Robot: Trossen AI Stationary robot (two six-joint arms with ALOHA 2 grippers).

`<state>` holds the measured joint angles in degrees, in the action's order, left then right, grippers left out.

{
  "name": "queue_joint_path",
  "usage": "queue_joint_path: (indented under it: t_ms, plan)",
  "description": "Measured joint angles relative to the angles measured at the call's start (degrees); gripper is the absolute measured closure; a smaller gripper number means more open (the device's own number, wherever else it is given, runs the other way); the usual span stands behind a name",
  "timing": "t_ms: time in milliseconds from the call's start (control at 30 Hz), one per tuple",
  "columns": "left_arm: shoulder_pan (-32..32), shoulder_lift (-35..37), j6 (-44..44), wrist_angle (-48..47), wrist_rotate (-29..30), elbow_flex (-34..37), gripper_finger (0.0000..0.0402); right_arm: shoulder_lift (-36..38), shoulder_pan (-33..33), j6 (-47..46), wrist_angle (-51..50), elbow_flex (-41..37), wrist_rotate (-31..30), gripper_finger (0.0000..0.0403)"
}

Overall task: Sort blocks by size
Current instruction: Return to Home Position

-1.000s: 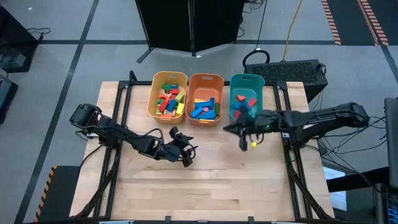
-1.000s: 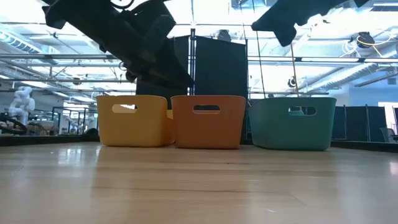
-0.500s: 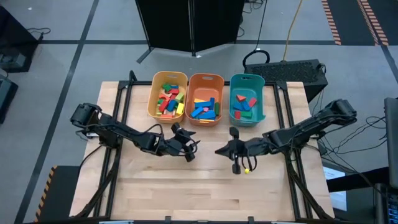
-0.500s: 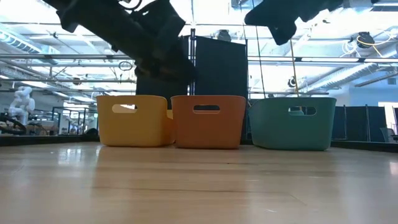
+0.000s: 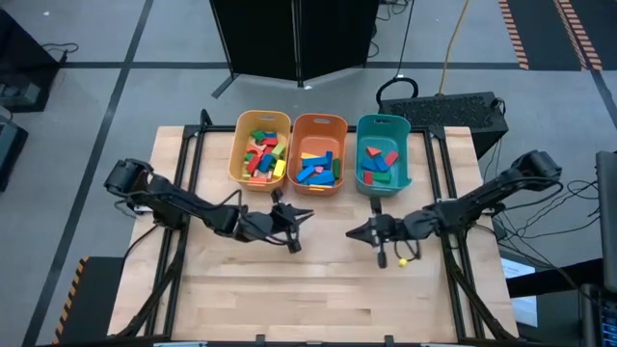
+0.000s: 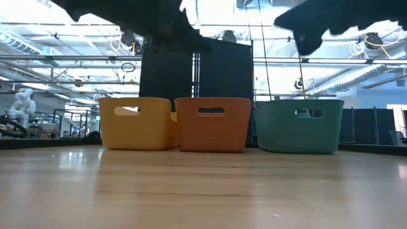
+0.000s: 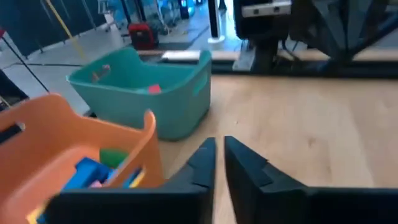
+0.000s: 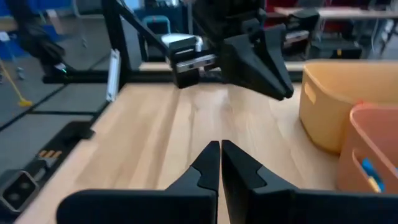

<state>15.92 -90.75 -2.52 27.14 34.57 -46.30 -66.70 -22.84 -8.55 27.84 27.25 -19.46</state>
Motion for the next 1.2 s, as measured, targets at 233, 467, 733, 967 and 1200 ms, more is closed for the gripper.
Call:
queue_joint_path:
  t_ms: [233, 467, 733, 967, 1200]
  plan:
    - [-0.74, 8.83, 3.01, -1.12, -2.63, 0.99, 0.0394, 10.27, -0.98, 2.65, -6.51, -0.11, -0.18, 0.0403]
    - [-0.75, 16.77, 3.63, -2.07, -3.83, 5.26, 0.0399, 18.45, -0.89, 7.4, -10.23, -0.11, -0.22, 0.0403]
    - [-2.98, 25.92, 4.37, 1.05, -5.24, 15.33, 0.0401, 26.51, 3.62, 11.59, -15.11, -0.11, 0.74, 0.0403]
    - [-6.58, 32.69, 4.36, 4.08, -15.19, 22.69, 0.0401, 33.01, 10.4, 10.61, -20.41, -0.11, 10.98, 0.0403]
    - [-9.57, 38.87, 2.98, 2.86, -15.37, 26.3, 0.0401, 39.07, 11.96, 11.39, -23.82, -1.84, 11.97, 0.0403]
